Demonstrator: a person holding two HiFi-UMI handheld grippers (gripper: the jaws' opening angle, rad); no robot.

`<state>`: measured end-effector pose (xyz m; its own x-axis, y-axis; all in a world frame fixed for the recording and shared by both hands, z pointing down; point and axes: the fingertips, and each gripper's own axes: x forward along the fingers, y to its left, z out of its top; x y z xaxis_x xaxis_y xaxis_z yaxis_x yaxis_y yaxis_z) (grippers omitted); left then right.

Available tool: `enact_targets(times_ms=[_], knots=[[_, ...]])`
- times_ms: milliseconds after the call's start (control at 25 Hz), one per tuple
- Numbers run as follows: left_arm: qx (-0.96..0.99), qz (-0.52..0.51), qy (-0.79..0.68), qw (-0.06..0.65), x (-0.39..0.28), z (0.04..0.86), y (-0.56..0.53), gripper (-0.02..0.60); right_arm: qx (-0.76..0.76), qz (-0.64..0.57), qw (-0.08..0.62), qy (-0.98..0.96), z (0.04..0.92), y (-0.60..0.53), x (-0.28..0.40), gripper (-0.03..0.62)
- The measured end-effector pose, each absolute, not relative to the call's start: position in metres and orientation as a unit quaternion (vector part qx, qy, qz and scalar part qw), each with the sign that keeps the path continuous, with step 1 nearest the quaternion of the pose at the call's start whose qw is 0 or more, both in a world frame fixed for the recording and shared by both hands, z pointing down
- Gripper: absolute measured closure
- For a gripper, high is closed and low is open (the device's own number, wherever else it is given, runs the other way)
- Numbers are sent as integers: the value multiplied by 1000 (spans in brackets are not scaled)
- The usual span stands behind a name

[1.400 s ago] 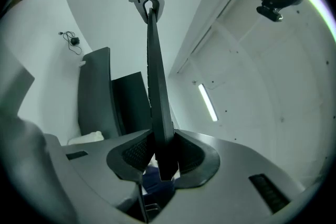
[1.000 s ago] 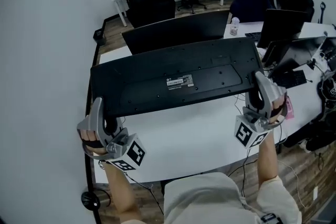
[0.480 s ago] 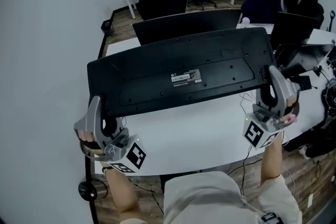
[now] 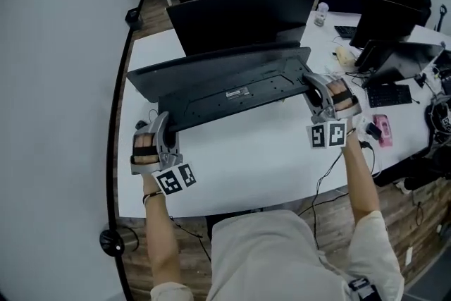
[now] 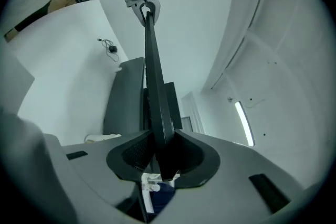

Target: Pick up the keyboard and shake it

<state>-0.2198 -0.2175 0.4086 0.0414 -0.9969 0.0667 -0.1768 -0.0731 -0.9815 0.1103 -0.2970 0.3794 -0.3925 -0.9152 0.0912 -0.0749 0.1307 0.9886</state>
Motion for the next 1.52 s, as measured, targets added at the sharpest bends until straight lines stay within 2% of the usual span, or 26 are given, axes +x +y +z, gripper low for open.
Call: enact_targets(times_ms=[240, 480, 880, 1240, 1520], knots=[[-590, -489, 486, 421, -213, 451, -211, 465, 353, -484, 422, -680, 441, -301, 113, 464], [-619, -506, 447, 402, -219, 479, -201, 465, 322, -479, 433, -692, 466, -292, 108, 464], [-671, -438, 518, 300, -206, 539, -165, 470, 261, -570, 486, -609, 399, -278, 87, 460], [-688, -411, 534, 270, -202, 552, -151, 471, 210, -613, 511, -566, 367, -268, 62, 459], [-669, -417, 548, 278, -201, 528, -149, 469, 230, -606, 489, -584, 368, -287, 61, 459]])
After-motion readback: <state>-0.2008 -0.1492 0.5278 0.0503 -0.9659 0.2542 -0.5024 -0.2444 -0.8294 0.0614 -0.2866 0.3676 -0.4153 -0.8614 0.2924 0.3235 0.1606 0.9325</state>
